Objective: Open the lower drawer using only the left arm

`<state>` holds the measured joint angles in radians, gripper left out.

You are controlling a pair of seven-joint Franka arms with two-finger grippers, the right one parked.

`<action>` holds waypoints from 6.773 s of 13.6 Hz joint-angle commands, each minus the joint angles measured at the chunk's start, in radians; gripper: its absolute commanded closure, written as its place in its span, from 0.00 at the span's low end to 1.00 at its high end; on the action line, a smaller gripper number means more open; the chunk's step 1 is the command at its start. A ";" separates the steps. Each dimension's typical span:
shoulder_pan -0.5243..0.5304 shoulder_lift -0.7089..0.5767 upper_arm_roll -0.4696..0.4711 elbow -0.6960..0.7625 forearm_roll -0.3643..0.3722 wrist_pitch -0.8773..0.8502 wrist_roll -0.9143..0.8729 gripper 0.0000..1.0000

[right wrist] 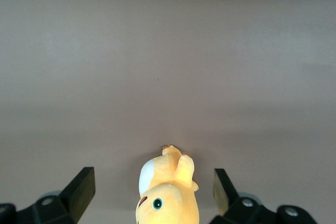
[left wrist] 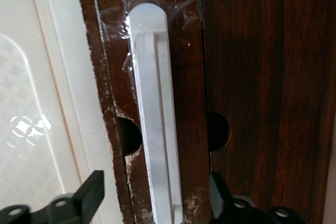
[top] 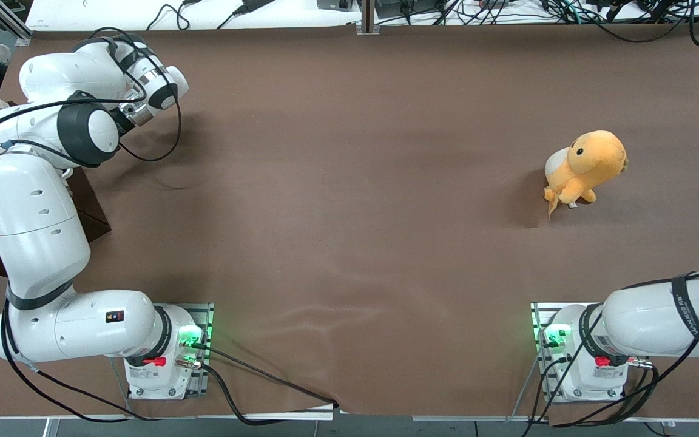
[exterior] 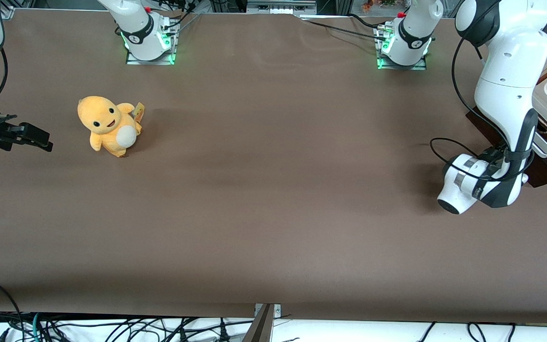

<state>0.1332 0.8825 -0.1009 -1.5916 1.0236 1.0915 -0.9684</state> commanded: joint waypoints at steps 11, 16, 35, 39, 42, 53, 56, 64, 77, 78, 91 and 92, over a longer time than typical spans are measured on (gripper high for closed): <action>0.054 -0.030 -0.017 -0.010 0.020 0.059 0.011 0.72; 0.052 -0.040 -0.034 -0.002 0.016 0.056 0.011 0.82; 0.005 -0.037 -0.060 0.025 0.003 0.050 0.004 0.94; -0.018 -0.031 -0.060 0.039 0.010 0.048 0.005 0.94; -0.027 -0.031 -0.059 0.041 0.018 0.050 0.005 0.94; -0.061 -0.033 -0.059 0.041 0.013 0.045 0.004 0.95; -0.052 -0.030 -0.057 0.041 0.007 0.047 -0.001 0.77; -0.049 -0.030 -0.059 0.064 0.000 0.050 -0.003 0.00; -0.052 -0.186 -0.166 0.263 -0.437 0.064 0.106 0.00; -0.052 -0.215 -0.166 0.269 -0.485 0.064 0.144 0.00; -0.108 -0.637 0.022 0.173 -1.029 0.385 0.773 0.00; -0.142 -0.683 0.068 0.101 -1.053 0.460 0.813 0.00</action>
<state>0.0546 0.3350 -0.1295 -1.2824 0.0398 1.4145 -0.2493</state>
